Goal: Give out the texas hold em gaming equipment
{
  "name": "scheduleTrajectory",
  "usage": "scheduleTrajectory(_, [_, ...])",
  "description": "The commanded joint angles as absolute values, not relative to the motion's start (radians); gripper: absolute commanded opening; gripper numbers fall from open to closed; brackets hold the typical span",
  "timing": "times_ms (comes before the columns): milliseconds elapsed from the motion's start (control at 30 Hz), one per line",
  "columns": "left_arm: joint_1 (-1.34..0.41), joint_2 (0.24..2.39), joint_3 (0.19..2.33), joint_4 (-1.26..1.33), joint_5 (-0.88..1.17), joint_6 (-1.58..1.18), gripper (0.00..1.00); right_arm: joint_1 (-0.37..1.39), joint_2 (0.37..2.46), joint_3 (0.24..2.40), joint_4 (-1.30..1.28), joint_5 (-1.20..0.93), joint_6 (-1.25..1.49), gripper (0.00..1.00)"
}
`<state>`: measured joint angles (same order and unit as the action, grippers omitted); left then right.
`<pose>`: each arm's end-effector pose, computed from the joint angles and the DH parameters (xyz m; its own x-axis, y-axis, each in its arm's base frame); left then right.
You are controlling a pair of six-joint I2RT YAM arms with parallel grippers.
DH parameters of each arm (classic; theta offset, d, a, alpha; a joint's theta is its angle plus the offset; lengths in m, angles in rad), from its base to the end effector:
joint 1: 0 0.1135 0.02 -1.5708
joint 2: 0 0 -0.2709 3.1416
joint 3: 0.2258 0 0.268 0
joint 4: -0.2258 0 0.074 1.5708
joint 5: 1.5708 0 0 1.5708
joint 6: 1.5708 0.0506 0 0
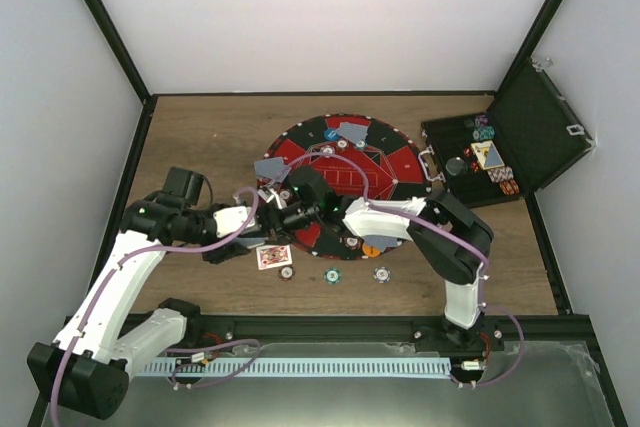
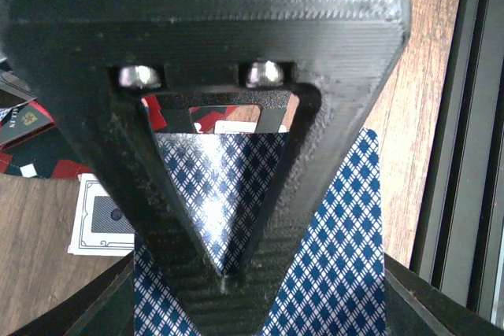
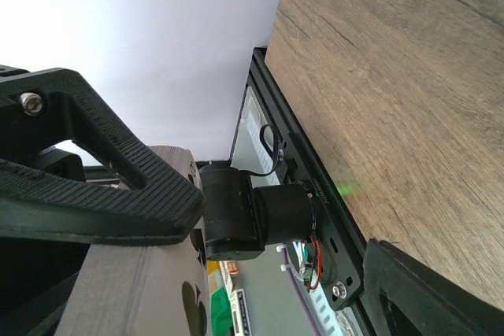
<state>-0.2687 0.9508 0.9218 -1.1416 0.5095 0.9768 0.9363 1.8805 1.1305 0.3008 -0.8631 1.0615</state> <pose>0.1588 -0.0693 0.2775 -0.1531 0.7925 -0.5903 0.9681 0.2402 0.0715 0.2244 0.3698 0.1910 -0.9369 -0.3154 -0.1511 -0.2283 0.2245 0.9474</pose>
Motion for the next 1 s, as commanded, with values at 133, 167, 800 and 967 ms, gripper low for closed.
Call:
scheduleTrajectory(133, [-0.268,0.934,0.950,-1.146,0.540,0.998,0.04,0.841,1.824,1.009,0.233,-0.823,1.003,0.67])
scheduleTrajectory(167, [-0.268,0.935,0.948,-1.145,0.540,1.000,0.04,0.837,1.813,1.000,0.230,-0.821,1.000,0.66])
scheduleTrajectory(800, [-0.268,0.942,0.940,-1.132,0.543,0.996,0.04,0.833,1.631,0.973,0.221,-0.806,1.015,0.19])
scheduleTrajectory(967, [-0.269,0.942,0.937,-1.132,0.545,0.995,0.04,0.830,1.587,0.974,0.184,-0.792,1.008,0.04])
